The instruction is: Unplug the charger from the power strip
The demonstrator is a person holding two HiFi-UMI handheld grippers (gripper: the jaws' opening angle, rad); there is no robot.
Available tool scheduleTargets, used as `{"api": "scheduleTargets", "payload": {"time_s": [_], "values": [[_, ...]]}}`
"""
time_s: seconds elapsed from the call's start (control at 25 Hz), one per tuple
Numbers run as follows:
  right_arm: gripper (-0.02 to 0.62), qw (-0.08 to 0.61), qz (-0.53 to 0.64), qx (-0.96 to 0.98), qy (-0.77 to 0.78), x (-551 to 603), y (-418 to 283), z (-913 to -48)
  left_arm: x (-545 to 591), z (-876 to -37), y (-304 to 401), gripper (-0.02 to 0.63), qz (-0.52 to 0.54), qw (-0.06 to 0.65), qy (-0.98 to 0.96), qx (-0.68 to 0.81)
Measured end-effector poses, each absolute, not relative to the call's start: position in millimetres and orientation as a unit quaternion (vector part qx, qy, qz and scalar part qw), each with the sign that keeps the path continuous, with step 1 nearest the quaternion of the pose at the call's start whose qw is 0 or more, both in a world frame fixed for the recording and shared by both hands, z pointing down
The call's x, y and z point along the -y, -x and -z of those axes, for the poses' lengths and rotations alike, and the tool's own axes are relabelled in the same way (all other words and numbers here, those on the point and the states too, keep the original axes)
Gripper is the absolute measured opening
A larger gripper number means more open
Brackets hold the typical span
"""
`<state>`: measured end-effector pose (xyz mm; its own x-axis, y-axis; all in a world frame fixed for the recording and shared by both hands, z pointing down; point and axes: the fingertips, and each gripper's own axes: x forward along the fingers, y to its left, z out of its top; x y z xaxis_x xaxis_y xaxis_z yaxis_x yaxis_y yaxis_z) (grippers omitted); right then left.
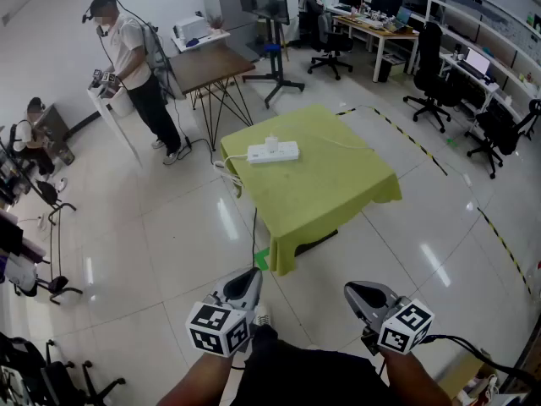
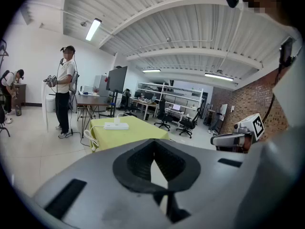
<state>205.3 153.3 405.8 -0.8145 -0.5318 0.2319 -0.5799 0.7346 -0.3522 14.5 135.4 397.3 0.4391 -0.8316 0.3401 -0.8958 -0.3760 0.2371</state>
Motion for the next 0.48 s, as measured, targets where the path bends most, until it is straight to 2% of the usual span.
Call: {"api": "scheduleTargets", "payload": {"time_s": [0.48], "values": [[0.003, 0.067, -0.226, 0.924, -0.300, -118.2, -176.9, -420.8, -99.2, -408.6, 10.8, 0.006, -0.091, 0.204, -0.824, 0.521]]}}
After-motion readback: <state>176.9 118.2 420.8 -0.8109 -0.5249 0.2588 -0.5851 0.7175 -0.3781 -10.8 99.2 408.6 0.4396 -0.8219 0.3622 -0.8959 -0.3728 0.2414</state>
